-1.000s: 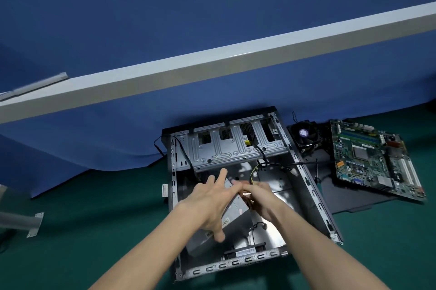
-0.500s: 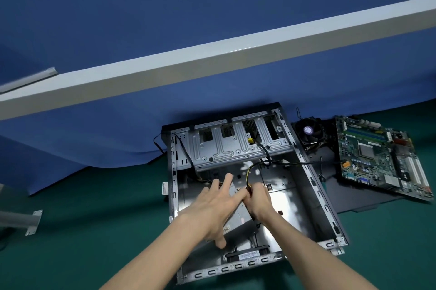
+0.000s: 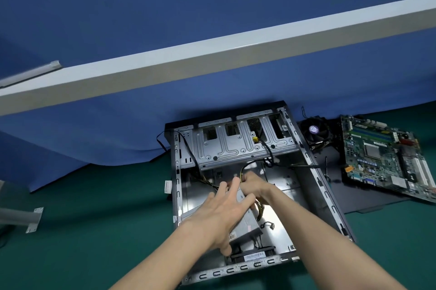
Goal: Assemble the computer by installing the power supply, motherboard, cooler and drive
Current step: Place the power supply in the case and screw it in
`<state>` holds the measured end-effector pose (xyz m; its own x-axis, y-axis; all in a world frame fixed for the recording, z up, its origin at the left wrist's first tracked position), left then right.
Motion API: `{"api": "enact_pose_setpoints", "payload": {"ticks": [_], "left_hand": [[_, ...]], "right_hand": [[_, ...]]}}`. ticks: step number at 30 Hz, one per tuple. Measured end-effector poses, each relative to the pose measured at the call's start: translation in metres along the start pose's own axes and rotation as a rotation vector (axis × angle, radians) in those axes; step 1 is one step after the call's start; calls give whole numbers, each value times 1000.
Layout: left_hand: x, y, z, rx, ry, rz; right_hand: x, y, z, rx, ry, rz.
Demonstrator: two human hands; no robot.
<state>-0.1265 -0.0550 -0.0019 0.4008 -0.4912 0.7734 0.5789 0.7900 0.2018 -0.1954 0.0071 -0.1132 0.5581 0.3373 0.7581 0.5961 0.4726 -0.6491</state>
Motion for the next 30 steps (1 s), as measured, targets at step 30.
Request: {"api": "enact_pose_setpoints", "payload": {"ticks": [30], "left_hand": [[2,2,-4,-3,6,-17]], "right_hand": [[30,4,6,-194,46,247]]}}
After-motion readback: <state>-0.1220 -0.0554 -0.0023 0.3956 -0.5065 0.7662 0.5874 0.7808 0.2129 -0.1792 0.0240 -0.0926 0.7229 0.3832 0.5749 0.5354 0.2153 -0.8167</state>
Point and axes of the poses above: each hand's wrist, its own x-axis away from the middle knuckle, its own z-axis out of the back of the hand, y = z × x, the point moved 10 cm from there along -x, towards the middle knuckle, and after that the axes turned 13 degrees about -y, right-handed, at the moved point
